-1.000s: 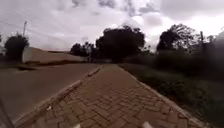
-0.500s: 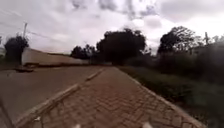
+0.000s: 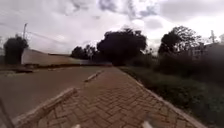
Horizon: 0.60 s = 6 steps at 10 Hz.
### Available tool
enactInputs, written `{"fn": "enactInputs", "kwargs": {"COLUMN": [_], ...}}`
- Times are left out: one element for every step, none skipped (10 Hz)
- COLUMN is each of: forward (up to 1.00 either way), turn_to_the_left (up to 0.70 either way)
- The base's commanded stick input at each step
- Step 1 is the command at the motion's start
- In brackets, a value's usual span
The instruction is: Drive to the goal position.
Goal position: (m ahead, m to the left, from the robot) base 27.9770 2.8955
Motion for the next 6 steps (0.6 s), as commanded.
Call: {"fn": "enactInputs", "kwargs": {"forward": [0.50,0.50,0.50,0.50,0.50,0.50], "turn_to_the_left": [0.00,0.00,0.00,0.00,0.00,0.00]}}
